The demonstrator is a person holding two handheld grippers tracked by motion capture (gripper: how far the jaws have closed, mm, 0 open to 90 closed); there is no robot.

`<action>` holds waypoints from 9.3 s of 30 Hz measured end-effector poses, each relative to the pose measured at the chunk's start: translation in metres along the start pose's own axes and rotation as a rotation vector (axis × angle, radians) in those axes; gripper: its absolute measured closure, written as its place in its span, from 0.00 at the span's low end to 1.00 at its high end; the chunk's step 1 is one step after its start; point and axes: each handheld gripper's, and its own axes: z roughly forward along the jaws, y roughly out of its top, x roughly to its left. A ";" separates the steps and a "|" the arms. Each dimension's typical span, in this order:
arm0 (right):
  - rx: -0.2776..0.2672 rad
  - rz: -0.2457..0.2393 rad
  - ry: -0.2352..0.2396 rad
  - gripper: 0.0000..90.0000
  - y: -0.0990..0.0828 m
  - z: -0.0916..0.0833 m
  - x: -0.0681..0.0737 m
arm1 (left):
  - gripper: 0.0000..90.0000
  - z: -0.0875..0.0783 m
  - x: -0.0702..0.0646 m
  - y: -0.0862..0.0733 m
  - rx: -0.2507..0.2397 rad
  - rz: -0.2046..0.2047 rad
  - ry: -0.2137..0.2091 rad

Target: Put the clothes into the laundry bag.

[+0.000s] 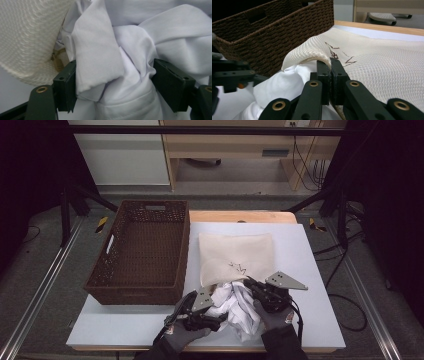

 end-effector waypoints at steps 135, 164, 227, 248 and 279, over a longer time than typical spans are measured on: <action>-0.037 0.010 0.009 0.98 0.010 -0.011 0.002 | 0.90 0.066 0.007 0.053 -0.025 0.018 0.214; -0.025 0.025 -0.004 0.98 0.005 -0.008 -0.004 | 0.93 0.048 0.001 0.025 -0.006 -0.028 0.069; -0.022 0.037 -0.020 0.98 0.006 -0.011 -0.008 | 0.84 0.013 0.003 0.024 0.112 0.081 0.206; -0.023 0.037 -0.019 0.98 0.006 -0.011 -0.008 | 0.99 0.051 0.017 0.012 0.213 0.004 0.125; -0.023 0.036 -0.021 0.98 0.006 -0.012 -0.009 | 0.99 0.027 0.013 0.002 0.205 0.034 0.118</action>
